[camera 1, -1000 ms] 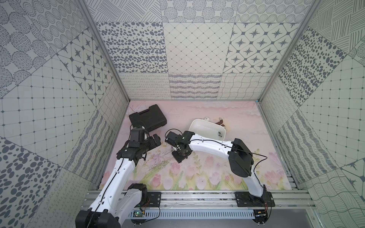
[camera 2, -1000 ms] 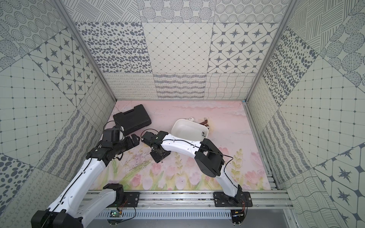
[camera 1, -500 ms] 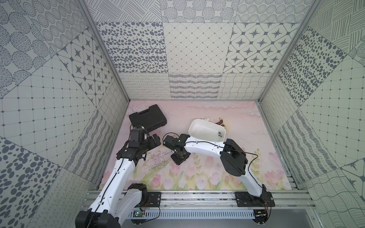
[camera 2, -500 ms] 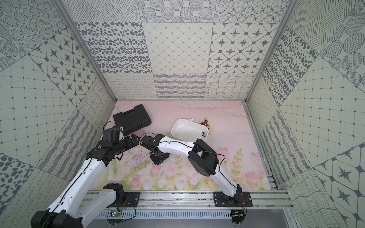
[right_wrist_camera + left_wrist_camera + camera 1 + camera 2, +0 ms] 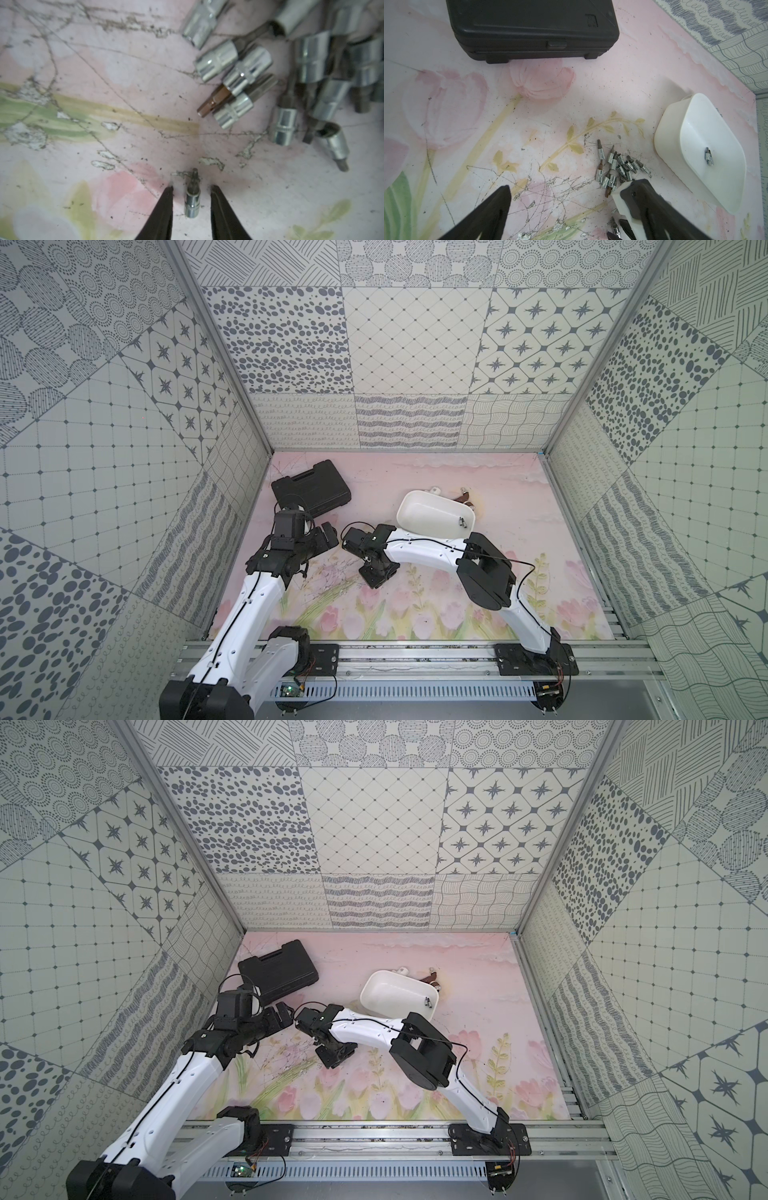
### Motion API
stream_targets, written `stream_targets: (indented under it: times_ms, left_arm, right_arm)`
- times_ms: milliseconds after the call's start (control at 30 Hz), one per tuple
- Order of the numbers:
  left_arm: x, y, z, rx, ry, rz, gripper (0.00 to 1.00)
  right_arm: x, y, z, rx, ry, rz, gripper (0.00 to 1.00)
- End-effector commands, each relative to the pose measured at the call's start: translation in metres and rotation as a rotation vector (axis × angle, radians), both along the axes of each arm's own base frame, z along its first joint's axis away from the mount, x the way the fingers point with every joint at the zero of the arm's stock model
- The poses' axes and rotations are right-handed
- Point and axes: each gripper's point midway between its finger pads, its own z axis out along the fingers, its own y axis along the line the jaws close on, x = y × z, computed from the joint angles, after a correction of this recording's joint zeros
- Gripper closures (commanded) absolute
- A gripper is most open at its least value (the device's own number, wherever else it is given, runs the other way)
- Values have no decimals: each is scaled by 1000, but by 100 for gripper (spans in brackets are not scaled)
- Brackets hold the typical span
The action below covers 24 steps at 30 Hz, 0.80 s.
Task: Put the bit on the desktop into the storage box
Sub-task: Pick up the screwdriver bit from the center of the board.
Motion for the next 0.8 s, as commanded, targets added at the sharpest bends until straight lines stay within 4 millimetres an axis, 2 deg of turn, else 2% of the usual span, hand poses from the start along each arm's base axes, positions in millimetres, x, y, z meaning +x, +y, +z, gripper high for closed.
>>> stream_targets:
  times_ms: [0, 533, 767]
  left_arm:
    - [0, 0, -4, -2, 5, 2, 1]
    - [1, -1, -5, -2, 8, -2, 1]
    - [0, -1, -5, -1, 9, -2, 1]
  right_arm:
    - [1, 3, -8, -10, -4, -12, 69]
    - [-3, -20, -20, -99, 0, -15, 74]
    - [0, -25, -18, -111, -24, -32, 83]
